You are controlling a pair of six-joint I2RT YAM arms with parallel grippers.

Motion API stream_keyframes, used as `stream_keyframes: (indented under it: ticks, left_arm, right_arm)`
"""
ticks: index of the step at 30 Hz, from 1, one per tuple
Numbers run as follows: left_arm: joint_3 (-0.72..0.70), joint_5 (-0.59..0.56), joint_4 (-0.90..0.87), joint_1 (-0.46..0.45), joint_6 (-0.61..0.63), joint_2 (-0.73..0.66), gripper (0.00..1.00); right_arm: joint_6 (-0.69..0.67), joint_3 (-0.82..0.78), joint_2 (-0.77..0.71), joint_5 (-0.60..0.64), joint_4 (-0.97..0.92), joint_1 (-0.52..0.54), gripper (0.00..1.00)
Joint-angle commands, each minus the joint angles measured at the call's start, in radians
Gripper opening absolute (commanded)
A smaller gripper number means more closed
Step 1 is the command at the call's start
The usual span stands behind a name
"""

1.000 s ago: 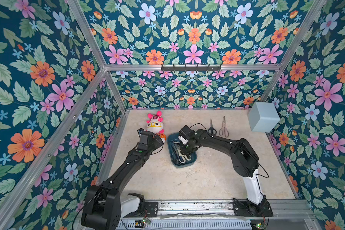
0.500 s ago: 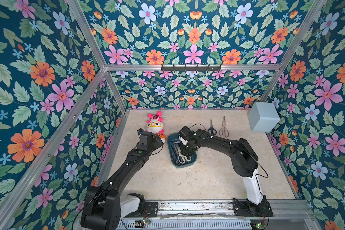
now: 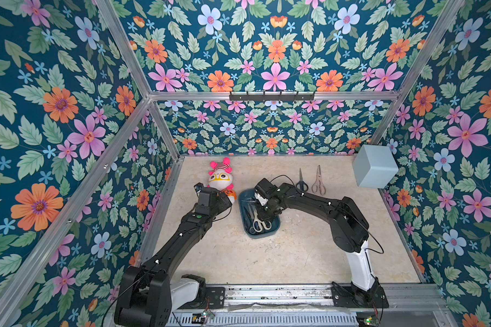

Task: Take the scissors out of the storage box
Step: Pick up the scissors from the storage box, then place the scissors at the center of the board.

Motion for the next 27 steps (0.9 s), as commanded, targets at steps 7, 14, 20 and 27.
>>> stream_keyframes:
  ticks: [7,14,20,27]
  left_arm:
    - [0.014,-0.009,-0.006,0.002,0.007,0.008,0.99]
    - [0.022,-0.006,-0.006,0.001,0.008,0.017,0.99]
    - [0.030,-0.008,-0.013,0.001,0.015,0.016,0.99]
    - [0.034,-0.006,-0.011,0.001,0.015,0.023,0.99]
  right_arm:
    - [0.026,-0.017,-0.076,-0.132,0.009,0.000,0.00]
    - [0.027,-0.036,-0.091,-0.177,0.029,0.000,0.00]
    - [0.036,-0.036,-0.121,-0.240,0.046,-0.001,0.00]
    - [0.109,-0.042,-0.174,-0.204,0.079,-0.074,0.00]
